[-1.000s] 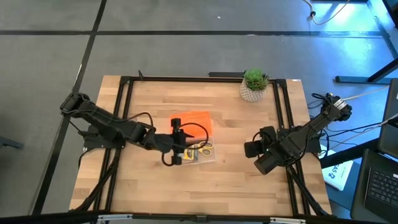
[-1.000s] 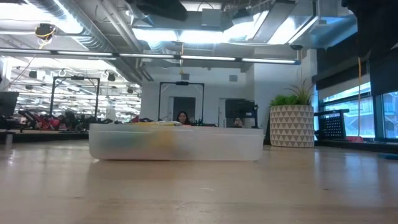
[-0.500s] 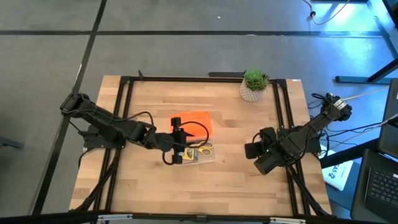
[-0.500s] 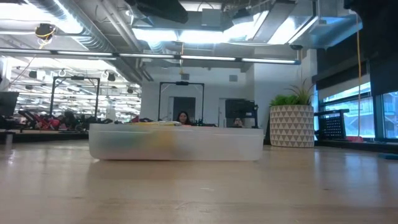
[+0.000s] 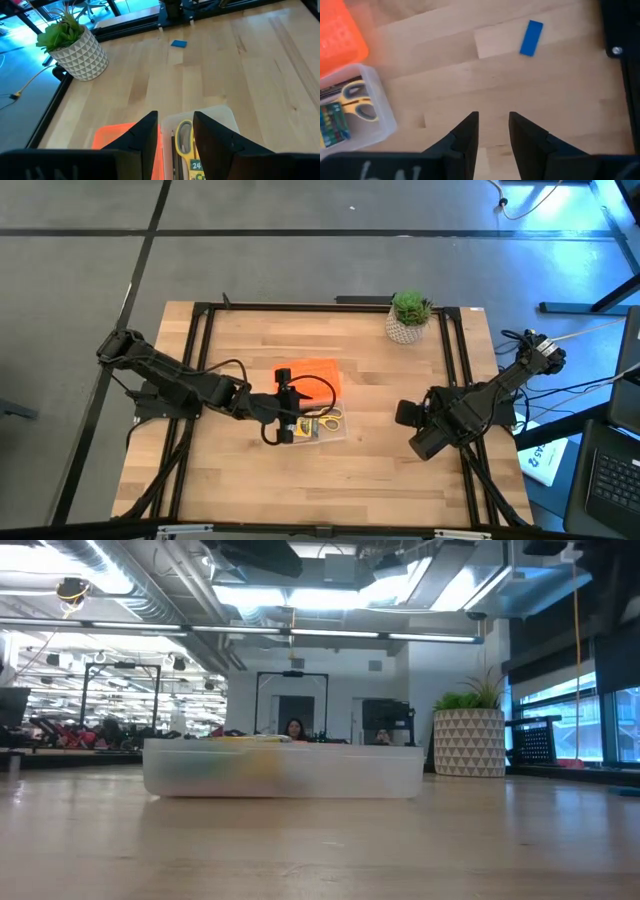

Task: Pack school essentials
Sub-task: Put the blue eraser into the supply box

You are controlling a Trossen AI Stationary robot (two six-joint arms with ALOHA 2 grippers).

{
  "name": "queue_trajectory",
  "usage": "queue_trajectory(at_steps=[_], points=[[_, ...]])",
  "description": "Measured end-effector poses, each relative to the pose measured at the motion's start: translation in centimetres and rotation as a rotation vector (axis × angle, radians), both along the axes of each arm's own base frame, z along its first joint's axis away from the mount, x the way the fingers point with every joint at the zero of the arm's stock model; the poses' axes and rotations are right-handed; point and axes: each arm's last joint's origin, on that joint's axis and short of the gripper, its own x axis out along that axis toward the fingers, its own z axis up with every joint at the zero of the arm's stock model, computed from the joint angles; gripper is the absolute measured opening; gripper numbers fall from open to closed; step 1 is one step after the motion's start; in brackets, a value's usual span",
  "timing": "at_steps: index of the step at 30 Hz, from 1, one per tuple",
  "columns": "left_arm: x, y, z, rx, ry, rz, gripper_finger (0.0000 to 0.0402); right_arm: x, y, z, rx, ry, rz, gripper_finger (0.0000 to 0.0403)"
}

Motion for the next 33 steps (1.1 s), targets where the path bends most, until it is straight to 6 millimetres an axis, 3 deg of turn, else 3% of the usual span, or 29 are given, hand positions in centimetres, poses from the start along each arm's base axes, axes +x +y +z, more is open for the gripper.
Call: queue_trajectory(at_steps=[4, 9, 24, 28, 33], points=[[0.0, 0.0, 0.0, 0.000, 0.000, 0.000, 0.0118, -0.2, 0.0, 0.0, 0.047, 0.049, -0.029, 0.0110], [0.0, 0.0, 0.0, 0.000, 0.000, 0.000, 0.0118, -0.9, 0.0, -0.1, 0.102, 0.126, -0.230, 0.0130], [0.0, 0.0, 0.0, -0.001, 0.000, 0.000, 0.0118, -0.2, -0.3, -1.0, 0.004, 0.157, -0.251, 0.0322], [0.0, 0.0, 0.0, 0.000, 0.000, 0.000, 0.0118, -0.1, -0.2, -1.1, 0.007, 0.154, -0.248, 0.0348], [0.0, 0.0, 0.0, 0.000, 0.000, 0.000, 0.0118, -0.1, -0.2, -1.1, 0.007, 0.159, -0.231, 0.0353]])
